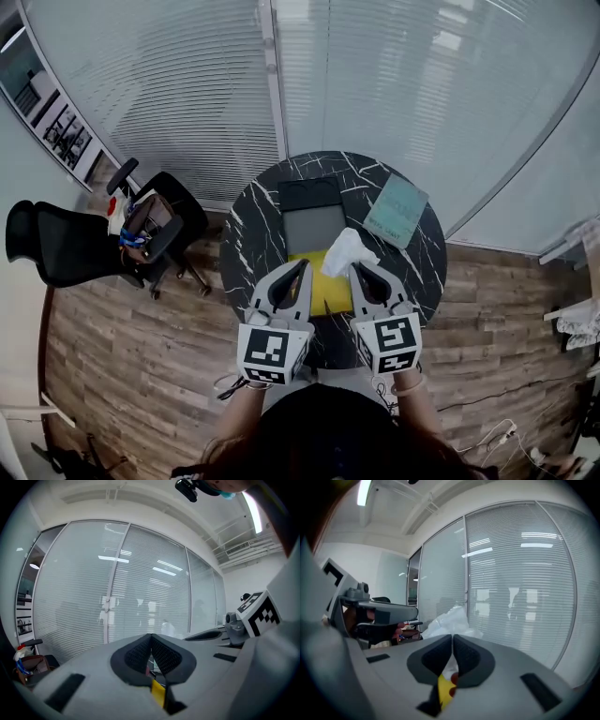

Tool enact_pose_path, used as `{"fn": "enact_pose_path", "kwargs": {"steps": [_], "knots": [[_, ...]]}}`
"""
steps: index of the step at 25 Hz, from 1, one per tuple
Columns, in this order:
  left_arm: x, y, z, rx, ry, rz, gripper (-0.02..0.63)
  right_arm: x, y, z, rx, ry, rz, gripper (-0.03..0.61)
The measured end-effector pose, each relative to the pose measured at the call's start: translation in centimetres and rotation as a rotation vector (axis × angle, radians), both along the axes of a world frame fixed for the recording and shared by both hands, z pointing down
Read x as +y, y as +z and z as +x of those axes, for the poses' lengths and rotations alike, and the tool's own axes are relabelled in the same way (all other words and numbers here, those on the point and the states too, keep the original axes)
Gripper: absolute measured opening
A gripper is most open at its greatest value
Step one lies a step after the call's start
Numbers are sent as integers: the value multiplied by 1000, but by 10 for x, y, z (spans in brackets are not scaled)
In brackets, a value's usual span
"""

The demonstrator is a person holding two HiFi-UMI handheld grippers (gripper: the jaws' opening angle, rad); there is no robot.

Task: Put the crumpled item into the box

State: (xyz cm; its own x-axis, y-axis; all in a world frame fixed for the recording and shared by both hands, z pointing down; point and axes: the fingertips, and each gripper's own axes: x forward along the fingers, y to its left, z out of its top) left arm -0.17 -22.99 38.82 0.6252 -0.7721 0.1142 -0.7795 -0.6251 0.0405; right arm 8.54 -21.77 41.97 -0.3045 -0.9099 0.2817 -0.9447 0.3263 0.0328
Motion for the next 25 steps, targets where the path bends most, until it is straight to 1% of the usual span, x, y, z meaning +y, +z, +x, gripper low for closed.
{"fn": "enact_pose_path", "kwargs": {"steps": [4, 15, 25], "knots": [[-4, 2, -2, -16, -13, -4, 26, -8, 11, -2, 29, -38, -23, 29], [-15, 6, -3, -20, -37, -10, 26, -26, 43, -16, 90, -137, -85, 29], [-25, 10, 2, -25, -43, -16, 26, -38, 75, -19, 136, -194, -138, 29]]}}
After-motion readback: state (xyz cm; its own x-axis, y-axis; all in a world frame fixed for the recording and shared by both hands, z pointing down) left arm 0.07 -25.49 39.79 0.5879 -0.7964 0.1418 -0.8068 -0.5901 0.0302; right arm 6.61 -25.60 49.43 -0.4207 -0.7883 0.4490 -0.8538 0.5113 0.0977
